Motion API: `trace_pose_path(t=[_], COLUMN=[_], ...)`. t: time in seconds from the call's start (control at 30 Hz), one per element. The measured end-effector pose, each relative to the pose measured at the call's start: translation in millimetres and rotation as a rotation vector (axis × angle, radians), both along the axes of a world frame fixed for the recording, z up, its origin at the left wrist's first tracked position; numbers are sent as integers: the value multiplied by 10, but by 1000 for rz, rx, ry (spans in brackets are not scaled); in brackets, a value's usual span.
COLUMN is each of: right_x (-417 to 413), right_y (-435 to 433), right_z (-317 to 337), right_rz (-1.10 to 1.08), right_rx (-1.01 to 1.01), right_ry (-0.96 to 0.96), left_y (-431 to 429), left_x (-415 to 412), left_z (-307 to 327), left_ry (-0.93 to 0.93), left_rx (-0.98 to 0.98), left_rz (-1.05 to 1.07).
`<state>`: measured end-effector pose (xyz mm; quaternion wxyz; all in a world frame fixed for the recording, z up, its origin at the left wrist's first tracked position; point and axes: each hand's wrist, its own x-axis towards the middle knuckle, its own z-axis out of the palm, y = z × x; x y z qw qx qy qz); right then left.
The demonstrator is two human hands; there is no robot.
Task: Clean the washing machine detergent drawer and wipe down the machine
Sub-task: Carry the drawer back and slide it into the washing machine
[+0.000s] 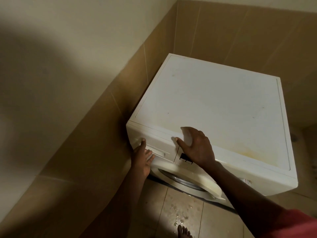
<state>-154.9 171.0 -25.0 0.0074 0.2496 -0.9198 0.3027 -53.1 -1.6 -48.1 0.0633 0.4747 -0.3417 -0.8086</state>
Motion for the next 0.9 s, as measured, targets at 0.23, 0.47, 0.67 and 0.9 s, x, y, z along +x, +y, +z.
trace_pose_path(t=[0.23,0.47,0.67,0.9], right_x=[-198,-193,-192,-176], right_y=[119,98,139,127], right_z=[23,-105,-177,-196], right_rz=[-23,31,30,39], right_rx=[-62,171,156,191], right_ry=[14,-154,-158,-122], left_y=[177,166,237,214], left_x=[-193,-258,-306,-337], left_z=[-34,-168,-216,-240], left_ry=[27,90,213,206], left_rx=[89,130,222,207], left_rz=[28,107,186,190])
